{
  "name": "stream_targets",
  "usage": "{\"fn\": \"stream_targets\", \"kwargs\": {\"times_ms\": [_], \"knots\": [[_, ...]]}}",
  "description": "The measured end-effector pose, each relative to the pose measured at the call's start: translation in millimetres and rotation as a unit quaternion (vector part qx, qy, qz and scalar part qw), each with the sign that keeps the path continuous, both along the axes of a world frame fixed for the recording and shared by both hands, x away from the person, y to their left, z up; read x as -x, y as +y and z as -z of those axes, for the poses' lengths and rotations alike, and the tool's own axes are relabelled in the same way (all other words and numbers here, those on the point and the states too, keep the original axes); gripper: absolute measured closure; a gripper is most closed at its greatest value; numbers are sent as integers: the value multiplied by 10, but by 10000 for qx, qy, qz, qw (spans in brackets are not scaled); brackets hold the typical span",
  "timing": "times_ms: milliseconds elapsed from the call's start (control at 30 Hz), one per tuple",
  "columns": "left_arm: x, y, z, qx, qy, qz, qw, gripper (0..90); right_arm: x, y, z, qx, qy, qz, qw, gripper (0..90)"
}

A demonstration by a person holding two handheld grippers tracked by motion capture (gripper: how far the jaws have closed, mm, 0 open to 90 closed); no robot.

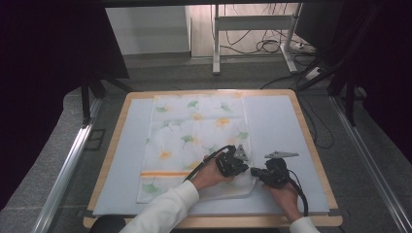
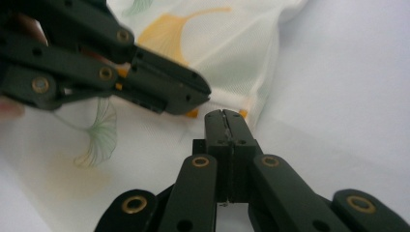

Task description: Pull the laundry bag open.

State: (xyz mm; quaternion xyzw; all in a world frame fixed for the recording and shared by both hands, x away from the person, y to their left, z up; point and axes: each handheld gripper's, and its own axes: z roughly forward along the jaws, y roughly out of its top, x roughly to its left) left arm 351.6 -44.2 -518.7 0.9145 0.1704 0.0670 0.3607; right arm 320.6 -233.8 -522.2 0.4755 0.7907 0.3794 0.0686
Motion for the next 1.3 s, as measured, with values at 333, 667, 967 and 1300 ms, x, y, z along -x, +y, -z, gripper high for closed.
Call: {"fn": "stream_targets", "kwargs": {"times_ms": [333,667,967,1300], "knots": [[-7,-14,20,50,-41,-6,10000,900,-117,-54,-19,-201,114,214,9995,898],[-11,-16,20,-21,-50,2,10000,900,-162,-11,10,-141,297,162,9993,898],[30,-37,-5,-225,-174,-35,9996,900,-177,67,-17,203,254,38,9995,900],[29,49,-14,-270,-106,-77,9996,900,-183,56,-16,153,329,75,9993,900]]}}
